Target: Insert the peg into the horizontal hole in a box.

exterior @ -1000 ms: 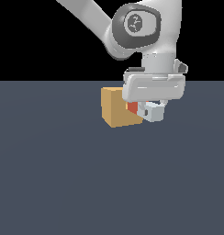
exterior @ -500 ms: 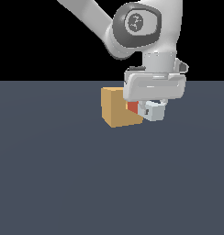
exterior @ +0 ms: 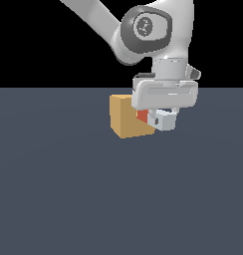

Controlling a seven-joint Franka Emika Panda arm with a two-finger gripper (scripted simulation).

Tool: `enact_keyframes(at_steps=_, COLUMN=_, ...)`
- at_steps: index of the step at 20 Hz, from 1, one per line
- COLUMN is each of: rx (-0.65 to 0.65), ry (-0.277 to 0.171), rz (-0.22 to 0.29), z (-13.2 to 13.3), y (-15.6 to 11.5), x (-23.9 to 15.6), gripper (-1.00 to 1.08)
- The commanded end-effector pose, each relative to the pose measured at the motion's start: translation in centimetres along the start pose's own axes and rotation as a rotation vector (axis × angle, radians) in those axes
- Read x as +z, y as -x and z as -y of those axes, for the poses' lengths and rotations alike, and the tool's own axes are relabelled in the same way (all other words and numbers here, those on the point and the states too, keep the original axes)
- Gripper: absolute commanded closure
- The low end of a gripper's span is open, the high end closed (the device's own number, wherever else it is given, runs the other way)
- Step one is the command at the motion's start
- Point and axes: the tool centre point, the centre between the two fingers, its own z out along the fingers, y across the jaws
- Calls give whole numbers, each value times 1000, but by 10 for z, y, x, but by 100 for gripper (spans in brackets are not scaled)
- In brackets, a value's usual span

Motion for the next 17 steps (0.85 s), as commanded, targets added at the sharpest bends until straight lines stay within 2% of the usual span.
enact_keyframes(at_steps=1, rx=-2, ry=5, rz=0, z=-1, y=-13, x=-3, gripper=108)
enact_keyframes(at_steps=9, rx=-2, ry=7, rz=1, z=-1, y=-69, x=-4, gripper=108)
enact_keyframes(at_steps=13, rx=-2, ry=7, rz=1, z=-2, y=-79, x=-4, gripper=108)
enact_keyframes(at_steps=17, rx=-2, ry=8, rz=1, z=-3, y=-78, x=-5, gripper=108)
